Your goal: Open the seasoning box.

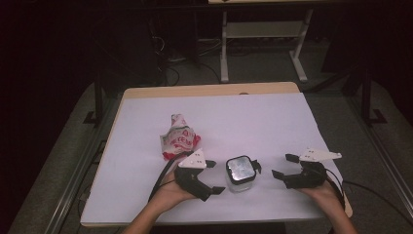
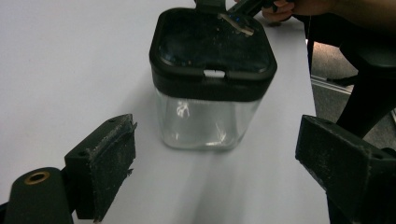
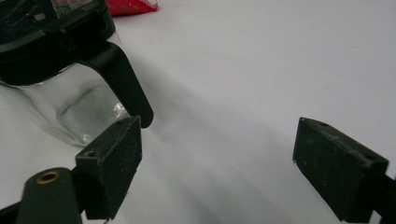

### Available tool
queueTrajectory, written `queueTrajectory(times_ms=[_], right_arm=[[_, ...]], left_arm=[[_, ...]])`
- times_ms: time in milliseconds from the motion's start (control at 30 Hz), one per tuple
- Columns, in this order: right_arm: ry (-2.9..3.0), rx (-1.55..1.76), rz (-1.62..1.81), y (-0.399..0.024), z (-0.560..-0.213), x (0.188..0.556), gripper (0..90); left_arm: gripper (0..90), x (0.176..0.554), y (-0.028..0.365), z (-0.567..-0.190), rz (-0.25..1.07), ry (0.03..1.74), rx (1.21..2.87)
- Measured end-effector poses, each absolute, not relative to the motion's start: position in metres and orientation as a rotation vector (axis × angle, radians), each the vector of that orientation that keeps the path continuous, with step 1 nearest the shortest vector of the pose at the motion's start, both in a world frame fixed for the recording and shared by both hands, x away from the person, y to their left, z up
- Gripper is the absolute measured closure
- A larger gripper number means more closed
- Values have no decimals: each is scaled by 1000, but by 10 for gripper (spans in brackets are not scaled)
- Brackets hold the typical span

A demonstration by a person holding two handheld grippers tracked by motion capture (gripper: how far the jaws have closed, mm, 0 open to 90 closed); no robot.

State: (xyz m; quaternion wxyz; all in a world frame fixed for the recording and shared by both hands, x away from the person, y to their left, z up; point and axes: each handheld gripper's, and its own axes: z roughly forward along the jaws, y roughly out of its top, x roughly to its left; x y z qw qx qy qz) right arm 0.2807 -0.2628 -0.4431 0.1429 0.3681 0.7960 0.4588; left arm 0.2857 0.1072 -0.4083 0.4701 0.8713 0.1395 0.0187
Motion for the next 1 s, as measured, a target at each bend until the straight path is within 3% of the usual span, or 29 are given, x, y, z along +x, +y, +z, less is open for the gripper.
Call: queueTrajectory(times_ms=[467, 1000], right_arm=[[2317, 1065, 1284, -260, -445, 282, 137], [2318, 1056, 1283, -259, -446, 282, 139]], left_arm=[[114, 295, 76, -407, 62, 277, 2197], [142, 302, 69, -411, 39, 267, 2195]])
